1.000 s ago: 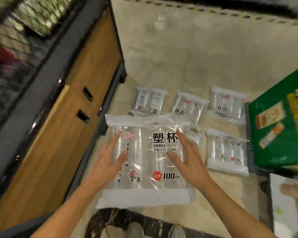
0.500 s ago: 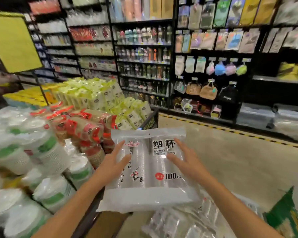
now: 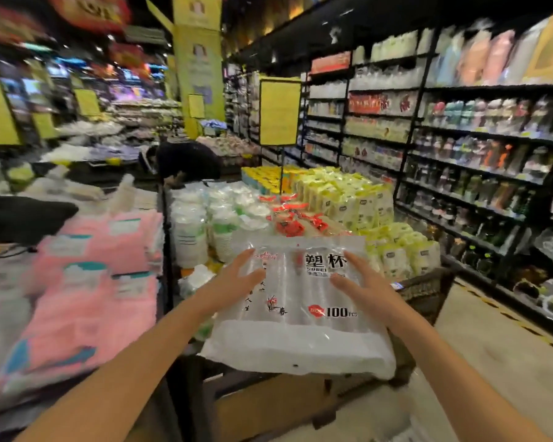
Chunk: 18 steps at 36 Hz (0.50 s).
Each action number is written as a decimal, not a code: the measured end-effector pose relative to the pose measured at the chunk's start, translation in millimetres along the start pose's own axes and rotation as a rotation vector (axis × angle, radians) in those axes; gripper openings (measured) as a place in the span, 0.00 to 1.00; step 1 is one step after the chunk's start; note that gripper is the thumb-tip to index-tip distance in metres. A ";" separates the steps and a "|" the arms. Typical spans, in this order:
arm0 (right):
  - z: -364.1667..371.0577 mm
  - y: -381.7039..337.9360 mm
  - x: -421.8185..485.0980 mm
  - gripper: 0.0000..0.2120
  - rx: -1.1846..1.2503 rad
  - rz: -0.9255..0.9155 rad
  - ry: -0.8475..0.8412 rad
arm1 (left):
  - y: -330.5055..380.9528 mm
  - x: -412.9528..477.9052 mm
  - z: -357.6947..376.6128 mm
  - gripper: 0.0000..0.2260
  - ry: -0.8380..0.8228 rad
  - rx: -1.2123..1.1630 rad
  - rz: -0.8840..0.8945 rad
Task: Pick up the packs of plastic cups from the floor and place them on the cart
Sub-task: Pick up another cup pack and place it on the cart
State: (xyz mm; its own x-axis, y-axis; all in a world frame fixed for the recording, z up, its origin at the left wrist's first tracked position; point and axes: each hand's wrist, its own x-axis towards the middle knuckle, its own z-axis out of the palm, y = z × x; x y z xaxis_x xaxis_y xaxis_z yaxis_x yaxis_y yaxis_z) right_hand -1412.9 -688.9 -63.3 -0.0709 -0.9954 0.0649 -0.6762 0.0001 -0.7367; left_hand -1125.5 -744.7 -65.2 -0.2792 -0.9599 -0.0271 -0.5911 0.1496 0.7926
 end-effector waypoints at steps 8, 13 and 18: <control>98.5 -93.3 23.5 0.36 0.030 -0.203 -0.233 | -74.9 -93.6 -87.0 0.32 0.292 -0.034 -0.199; 176.5 -165.0 22.1 0.35 0.040 -0.332 -0.364 | -125.9 -162.5 -143.9 0.32 0.472 -0.027 -0.337; 262.1 -242.5 17.3 0.35 0.048 -0.438 -0.509 | -179.3 -236.6 -197.1 0.32 0.617 -0.084 -0.459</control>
State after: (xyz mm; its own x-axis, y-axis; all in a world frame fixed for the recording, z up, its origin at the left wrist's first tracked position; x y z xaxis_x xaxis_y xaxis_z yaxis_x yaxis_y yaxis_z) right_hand -1058.0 -731.4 -60.0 0.5651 -0.8237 0.0475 -0.5295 -0.4062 -0.7447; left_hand -804.3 -591.2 -80.8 0.4672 -0.8833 -0.0391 -0.4796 -0.2903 0.8281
